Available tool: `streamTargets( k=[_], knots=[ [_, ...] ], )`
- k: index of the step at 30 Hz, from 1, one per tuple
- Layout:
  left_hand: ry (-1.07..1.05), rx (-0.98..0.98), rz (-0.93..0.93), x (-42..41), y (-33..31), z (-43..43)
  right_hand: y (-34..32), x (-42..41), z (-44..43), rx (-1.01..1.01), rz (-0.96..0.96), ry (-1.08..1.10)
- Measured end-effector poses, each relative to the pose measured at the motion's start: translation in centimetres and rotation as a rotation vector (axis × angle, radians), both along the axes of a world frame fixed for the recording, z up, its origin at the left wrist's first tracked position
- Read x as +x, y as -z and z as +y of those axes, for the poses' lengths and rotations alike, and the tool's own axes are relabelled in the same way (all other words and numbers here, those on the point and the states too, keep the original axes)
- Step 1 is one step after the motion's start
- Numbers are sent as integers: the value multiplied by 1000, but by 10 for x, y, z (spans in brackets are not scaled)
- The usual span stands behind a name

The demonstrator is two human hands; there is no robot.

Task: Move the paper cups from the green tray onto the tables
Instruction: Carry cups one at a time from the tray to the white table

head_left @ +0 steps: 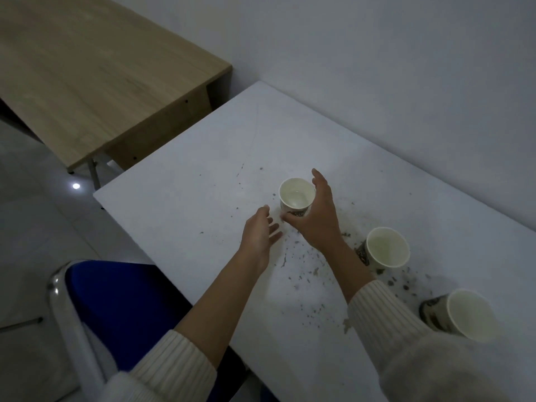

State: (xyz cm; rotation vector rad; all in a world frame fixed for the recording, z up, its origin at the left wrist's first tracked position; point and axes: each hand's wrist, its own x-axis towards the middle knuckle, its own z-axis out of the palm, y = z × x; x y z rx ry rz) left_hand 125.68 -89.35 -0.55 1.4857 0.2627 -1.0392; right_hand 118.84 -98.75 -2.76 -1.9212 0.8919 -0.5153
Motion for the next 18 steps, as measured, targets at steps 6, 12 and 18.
streamTargets(
  k=[6, 12, 18],
  knots=[
    [-26, -17, -104, -17, -28, 34, -29, -20, 54, -97, -121, 115],
    [74, -135, -146, -41, -54, 96, -53, -54, 131, -154, -182, 209],
    [265, -200, -256, -75, -73, 168, -62, -103, 210, -208, -193, 371]
  ],
)
